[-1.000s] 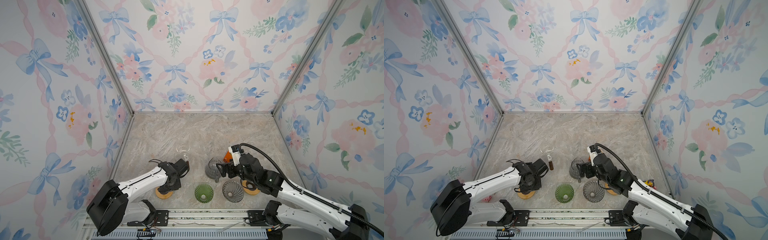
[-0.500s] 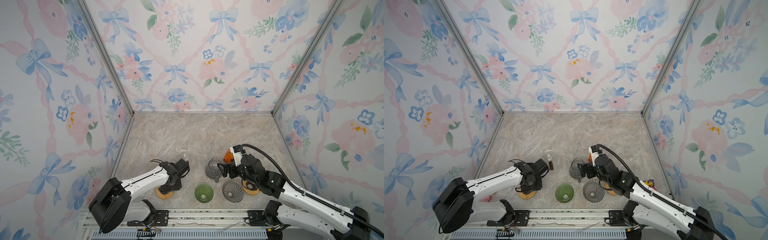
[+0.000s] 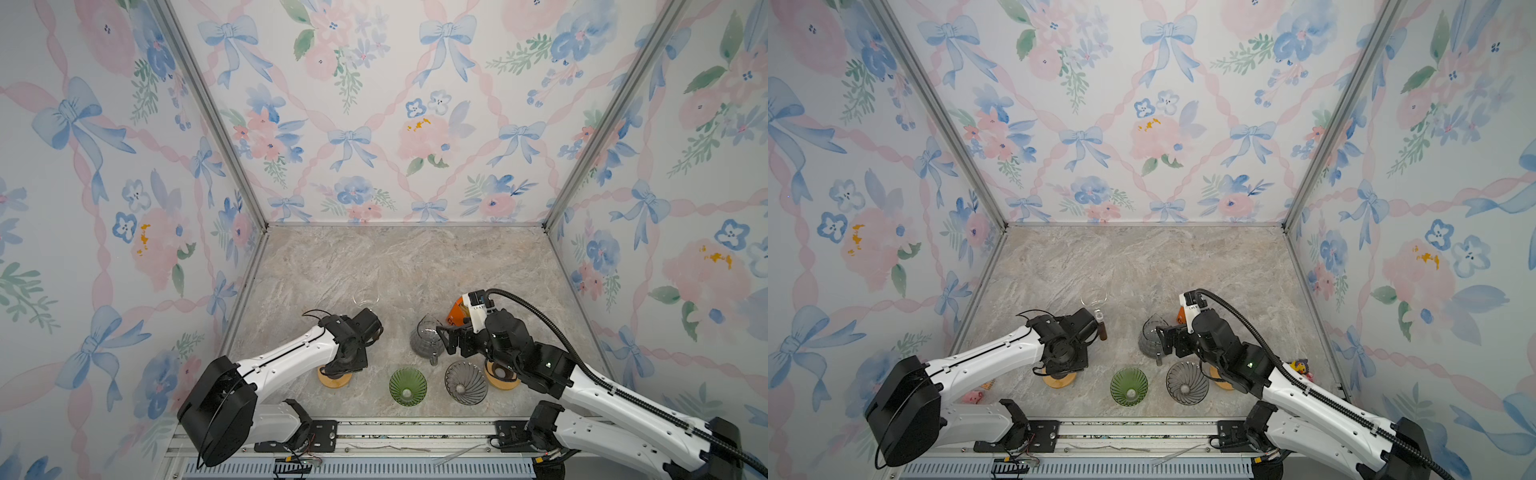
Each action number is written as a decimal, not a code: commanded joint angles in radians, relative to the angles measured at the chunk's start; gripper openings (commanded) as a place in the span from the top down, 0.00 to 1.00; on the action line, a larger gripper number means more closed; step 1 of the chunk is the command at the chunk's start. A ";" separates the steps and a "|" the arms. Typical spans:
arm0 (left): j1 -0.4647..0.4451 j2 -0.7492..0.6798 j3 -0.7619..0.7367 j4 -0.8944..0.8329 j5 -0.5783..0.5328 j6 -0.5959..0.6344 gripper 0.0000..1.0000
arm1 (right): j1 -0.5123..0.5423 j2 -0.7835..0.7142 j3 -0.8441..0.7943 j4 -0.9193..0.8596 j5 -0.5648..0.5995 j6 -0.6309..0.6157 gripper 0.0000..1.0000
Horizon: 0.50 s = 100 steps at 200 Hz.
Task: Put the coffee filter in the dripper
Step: 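Carry the wooden ring holder with the left gripper over the glass dripper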
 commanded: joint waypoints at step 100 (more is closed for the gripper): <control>0.130 0.108 0.470 -0.277 -0.129 0.305 0.69 | -0.005 -0.043 -0.007 -0.053 0.016 -0.007 0.04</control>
